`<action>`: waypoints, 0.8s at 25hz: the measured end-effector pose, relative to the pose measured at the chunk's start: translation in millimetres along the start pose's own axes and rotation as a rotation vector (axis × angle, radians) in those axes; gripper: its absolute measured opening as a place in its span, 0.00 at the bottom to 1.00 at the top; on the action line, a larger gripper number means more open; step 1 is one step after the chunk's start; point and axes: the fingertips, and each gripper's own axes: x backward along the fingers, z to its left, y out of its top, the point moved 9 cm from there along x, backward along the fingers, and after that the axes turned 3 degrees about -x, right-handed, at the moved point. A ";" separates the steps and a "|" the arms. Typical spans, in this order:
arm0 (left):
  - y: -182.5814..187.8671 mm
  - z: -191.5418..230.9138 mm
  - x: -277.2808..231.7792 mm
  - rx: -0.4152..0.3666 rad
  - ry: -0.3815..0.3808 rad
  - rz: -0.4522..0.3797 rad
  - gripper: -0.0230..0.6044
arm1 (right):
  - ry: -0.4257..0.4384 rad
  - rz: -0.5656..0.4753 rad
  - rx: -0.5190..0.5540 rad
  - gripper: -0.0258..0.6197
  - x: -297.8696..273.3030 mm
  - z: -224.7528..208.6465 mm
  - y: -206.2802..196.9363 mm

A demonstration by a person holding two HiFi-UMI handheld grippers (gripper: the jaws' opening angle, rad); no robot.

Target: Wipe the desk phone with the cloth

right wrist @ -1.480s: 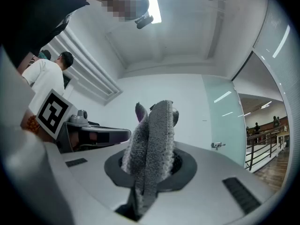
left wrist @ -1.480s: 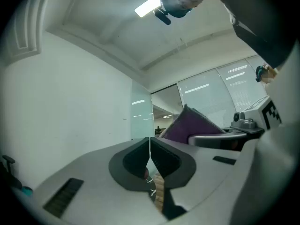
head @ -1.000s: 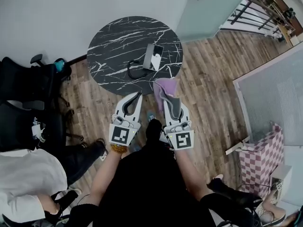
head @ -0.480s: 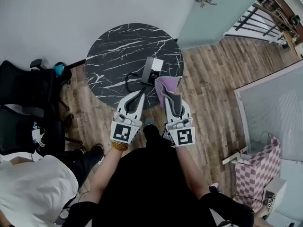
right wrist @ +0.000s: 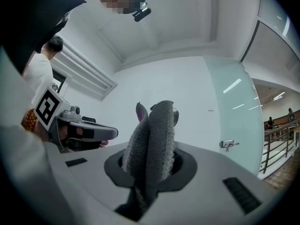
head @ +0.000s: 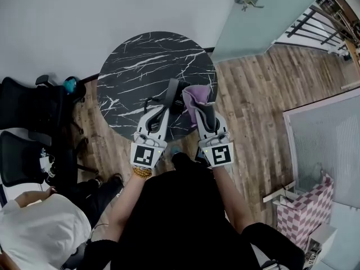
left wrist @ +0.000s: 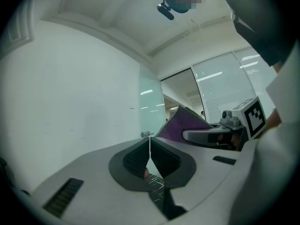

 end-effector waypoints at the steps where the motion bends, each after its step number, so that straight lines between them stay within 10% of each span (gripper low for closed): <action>1: -2.2 1.2 -5.5 0.000 0.010 0.006 0.06 | 0.012 0.009 0.002 0.14 -4.7 -7.6 -3.9; 20: -48.7 55.2 -47.2 0.008 -0.036 0.036 0.06 | 0.145 0.170 0.076 0.14 -97.6 -55.6 -81.4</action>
